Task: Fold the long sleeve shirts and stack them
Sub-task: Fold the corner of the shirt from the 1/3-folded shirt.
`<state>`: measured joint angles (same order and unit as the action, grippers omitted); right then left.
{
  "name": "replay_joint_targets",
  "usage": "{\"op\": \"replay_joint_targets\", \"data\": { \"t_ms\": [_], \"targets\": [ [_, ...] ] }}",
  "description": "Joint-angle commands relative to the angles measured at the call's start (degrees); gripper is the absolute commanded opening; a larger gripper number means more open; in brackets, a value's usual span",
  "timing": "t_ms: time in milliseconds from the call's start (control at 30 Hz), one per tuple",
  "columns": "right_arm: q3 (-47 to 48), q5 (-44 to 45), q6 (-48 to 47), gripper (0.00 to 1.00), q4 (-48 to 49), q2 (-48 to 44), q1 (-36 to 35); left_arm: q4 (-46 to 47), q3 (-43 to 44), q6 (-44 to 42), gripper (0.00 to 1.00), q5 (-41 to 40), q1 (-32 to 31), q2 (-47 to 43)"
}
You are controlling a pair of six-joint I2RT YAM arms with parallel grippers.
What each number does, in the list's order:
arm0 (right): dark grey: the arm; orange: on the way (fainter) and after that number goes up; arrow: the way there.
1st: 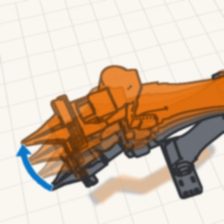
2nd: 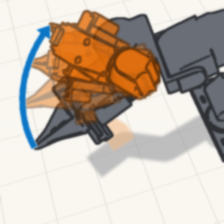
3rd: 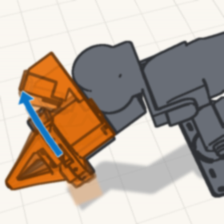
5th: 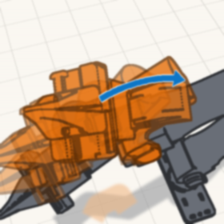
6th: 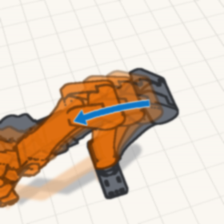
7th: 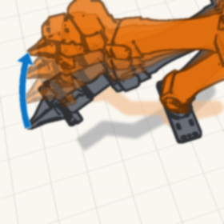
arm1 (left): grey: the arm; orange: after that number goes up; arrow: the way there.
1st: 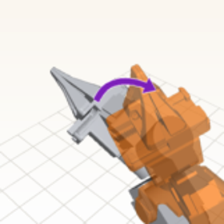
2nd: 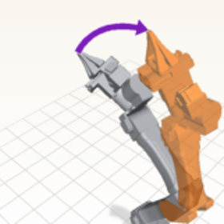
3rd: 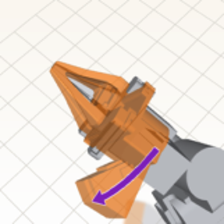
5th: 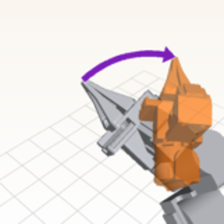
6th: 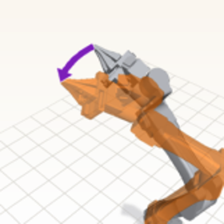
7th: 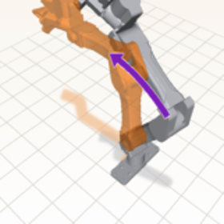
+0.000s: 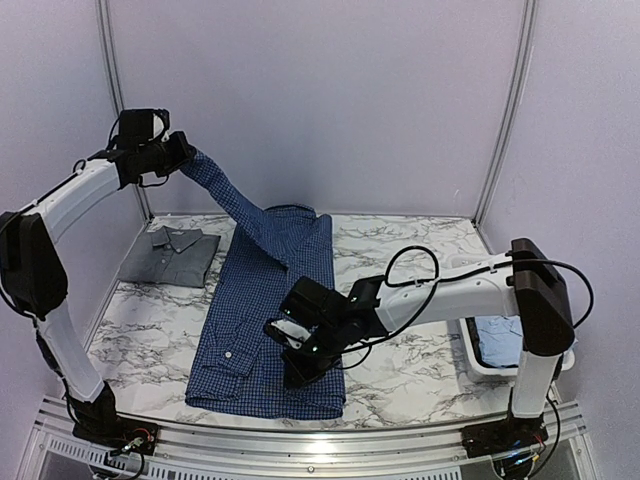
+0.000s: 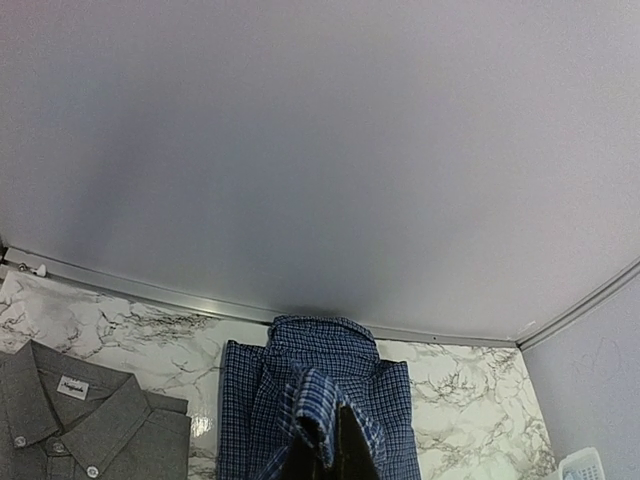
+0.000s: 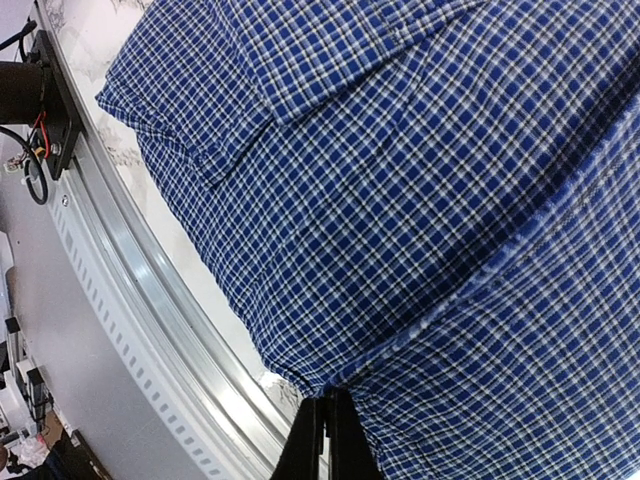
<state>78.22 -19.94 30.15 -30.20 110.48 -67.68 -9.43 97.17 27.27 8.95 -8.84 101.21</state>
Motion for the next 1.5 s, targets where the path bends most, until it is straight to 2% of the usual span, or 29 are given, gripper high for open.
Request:
{"op": "replay_joint_targets", "data": {
  "t_ms": [0, 1000, 1467],
  "targets": [
    [2.8, -1.2, -0.8, 0.00, 1.0, 0.9, -0.4, -0.8, 2.7, -1.4, 0.01, -0.3, 0.8, -1.5],
    [12.4, -4.9, -2.4, 0.00, 0.4, 8.6, -0.3, -2.9, 7.4, -1.2, 0.04, 1.0, 2.5, 2.0],
    [11.4, -7.4, -0.8, 0.00, 4.6, 10.9, 0.8, -2.8, 5.7, -0.3, 0.04, 3.5, 2.5, 2.8]
  ]
}}
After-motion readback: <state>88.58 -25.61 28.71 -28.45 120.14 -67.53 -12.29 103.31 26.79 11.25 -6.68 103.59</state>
